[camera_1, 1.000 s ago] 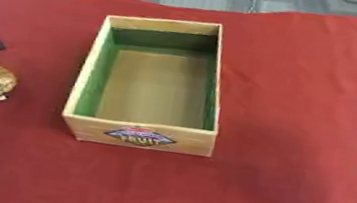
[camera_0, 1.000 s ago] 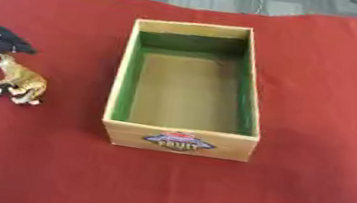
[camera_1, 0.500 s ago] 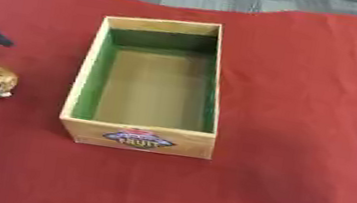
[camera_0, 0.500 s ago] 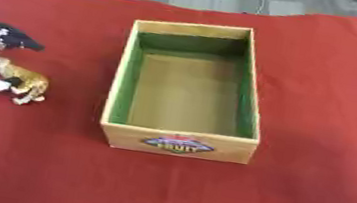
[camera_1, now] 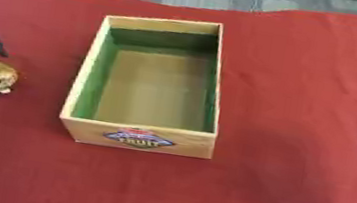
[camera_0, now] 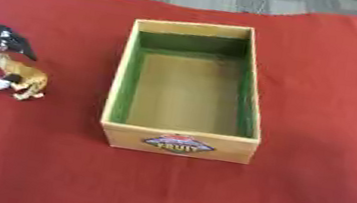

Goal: Pick up objects on the table and place them in the box.

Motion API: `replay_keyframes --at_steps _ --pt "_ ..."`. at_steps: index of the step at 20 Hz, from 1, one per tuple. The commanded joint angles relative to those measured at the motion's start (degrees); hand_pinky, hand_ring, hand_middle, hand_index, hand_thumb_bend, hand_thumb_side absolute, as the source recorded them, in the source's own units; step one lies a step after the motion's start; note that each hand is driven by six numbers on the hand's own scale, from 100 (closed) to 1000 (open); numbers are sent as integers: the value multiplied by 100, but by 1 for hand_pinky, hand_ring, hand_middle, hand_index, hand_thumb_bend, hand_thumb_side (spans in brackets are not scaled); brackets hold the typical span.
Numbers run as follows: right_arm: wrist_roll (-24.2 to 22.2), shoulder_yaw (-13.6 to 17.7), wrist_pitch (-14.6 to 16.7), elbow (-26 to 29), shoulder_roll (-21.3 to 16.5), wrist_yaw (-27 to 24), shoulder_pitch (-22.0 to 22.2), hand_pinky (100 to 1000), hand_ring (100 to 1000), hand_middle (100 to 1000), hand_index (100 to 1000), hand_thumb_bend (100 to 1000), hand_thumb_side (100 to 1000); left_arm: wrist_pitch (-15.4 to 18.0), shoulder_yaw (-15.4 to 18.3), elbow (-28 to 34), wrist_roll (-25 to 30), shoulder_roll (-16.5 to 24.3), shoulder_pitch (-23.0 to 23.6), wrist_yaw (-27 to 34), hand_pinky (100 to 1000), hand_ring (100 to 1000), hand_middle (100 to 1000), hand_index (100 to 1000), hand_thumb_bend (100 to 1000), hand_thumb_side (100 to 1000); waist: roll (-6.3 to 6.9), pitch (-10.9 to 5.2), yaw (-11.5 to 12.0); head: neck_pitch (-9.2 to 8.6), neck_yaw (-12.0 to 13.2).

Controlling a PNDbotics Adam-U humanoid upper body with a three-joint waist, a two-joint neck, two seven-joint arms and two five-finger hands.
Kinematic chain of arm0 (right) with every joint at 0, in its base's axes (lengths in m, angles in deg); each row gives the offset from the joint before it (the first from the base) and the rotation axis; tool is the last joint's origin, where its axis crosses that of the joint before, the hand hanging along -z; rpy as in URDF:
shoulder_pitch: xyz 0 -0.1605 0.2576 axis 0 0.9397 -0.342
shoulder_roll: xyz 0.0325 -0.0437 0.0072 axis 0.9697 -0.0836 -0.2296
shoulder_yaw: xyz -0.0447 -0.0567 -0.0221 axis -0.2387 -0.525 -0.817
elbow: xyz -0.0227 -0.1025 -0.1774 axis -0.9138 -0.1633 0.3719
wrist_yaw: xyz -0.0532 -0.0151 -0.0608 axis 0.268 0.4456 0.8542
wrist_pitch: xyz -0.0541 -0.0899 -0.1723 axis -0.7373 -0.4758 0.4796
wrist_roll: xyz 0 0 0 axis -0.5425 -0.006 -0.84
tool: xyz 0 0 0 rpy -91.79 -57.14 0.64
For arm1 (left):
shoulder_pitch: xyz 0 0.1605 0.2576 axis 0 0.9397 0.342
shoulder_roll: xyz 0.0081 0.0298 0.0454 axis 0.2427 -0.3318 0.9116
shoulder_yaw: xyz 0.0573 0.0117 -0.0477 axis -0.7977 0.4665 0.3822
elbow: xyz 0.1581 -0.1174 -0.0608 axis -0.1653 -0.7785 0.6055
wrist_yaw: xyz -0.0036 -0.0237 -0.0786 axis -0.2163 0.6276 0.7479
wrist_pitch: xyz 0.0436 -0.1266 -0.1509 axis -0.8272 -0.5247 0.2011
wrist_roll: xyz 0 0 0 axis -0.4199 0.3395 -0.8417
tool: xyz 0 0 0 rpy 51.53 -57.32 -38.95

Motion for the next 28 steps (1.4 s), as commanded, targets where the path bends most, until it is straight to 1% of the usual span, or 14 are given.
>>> replay_keyframes --at_steps 1,4,5,6,11,15,17,22,26,28 --pt "6 1 -17 53 -25 16 -28 903 563 388 756 100 450 462 -5 96 488 281 -31 -61 924 848 744 833 270 383 -16 -118 15 25 13" --pt "7 2 -22 53 -18 11 -30 904 563 387 756 100 450 462 -24 80 503 283 -1 -96 925 849 746 856 275 395 -22 -120 15 20 24" --pt "6 2 -23 53 -15 10 -30 904 563 387 756 100 450 462 -30 66 527 283 6 -117 925 850 749 881 277 402 -25 -119 14 24 27" --pt "5 2 -23 53 -12 11 -30 904 563 387 755 100 450 462 -29 51 554 281 8 -140 926 853 752 887 283 406 -27 -119 14 31 31" --pt "10 3 -22 53 -4 1 -40 904 563 387 755 100 449 462 -32 55 621 289 33 -288 927 864 770 906 306 406 -29 -113 10 45 69" --pt "24 7 -23 53 2 -8 -44 904 562 386 754 100 447 462 -8 34 563 294 65 -536 925 868 774 900 305 395 -26 -106 4 46 80" --pt "24 7 -26 53 4 -8 -44 905 562 386 755 100 448 462 10 28 458 292 67 -656 921 865 764 881 276 400 -24 -105 4 54 78" --pt "7 -2 -44 53 23 -10 -50 906 562 385 755 100 448 462 48 15 -50 235 54 -716 881 829 708 815 156 345 -27 -102 -1 46 95" --pt "6 -2 -47 53 39 3 -44 907 563 384 756 100 449 462 48 -35 -405 217 50 -828 861 807 666 754 103 338 -31 -97 -13 53 104" --pt "4 -4 -54 53 45 10 -44 907 563 384 756 100 449 462 39 -51 -549 210 51 -870 852 800 651 737 100 333 -29 -96 -13 53 105"
